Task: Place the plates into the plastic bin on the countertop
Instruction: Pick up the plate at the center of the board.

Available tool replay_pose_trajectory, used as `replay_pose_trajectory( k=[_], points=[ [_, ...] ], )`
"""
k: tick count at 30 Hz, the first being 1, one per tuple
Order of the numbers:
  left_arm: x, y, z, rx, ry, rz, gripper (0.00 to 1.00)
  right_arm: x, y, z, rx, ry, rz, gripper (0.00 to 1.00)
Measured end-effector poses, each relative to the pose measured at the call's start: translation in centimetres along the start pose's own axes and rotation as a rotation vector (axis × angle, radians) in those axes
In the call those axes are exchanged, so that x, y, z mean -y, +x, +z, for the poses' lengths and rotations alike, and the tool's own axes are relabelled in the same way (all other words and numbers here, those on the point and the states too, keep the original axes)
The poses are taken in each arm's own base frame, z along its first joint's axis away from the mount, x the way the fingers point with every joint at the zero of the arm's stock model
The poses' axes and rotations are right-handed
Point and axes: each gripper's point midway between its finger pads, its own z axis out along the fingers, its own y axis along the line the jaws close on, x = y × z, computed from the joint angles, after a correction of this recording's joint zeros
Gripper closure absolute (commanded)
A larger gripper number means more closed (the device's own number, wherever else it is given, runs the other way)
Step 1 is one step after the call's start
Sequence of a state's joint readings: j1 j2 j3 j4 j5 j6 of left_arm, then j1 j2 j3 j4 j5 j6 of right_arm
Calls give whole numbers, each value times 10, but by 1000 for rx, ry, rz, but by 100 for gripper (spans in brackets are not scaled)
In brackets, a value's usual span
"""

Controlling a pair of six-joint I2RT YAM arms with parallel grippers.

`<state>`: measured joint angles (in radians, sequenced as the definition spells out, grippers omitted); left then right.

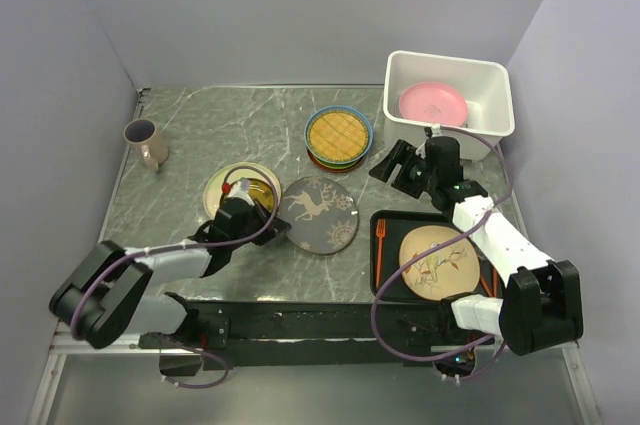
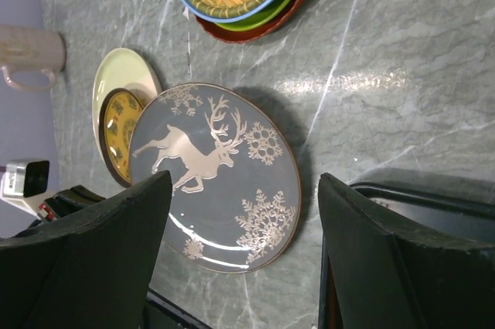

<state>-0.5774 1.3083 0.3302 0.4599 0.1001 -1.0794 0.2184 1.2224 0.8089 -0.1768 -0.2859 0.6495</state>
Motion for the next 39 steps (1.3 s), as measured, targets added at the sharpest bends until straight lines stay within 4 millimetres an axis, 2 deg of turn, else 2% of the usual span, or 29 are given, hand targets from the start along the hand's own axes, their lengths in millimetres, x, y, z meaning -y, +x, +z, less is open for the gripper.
replay_pose_trajectory(
  k=[10,21,29,39],
  points=[
    [-2,-10,-27,47,-49,68,99,-2,14,5,-45,-35,1,16],
    [-2,-12,-38,55,-59,74,99,-16,27,7,-89,-92,-21,14],
    [10,-19,-49,83,-3,73,99,-20,34,8,-107,-127,-33,6],
    [37,-31,-66,112,129,62,99,-22,49,8,-142,-180,-37,0]
  ],
)
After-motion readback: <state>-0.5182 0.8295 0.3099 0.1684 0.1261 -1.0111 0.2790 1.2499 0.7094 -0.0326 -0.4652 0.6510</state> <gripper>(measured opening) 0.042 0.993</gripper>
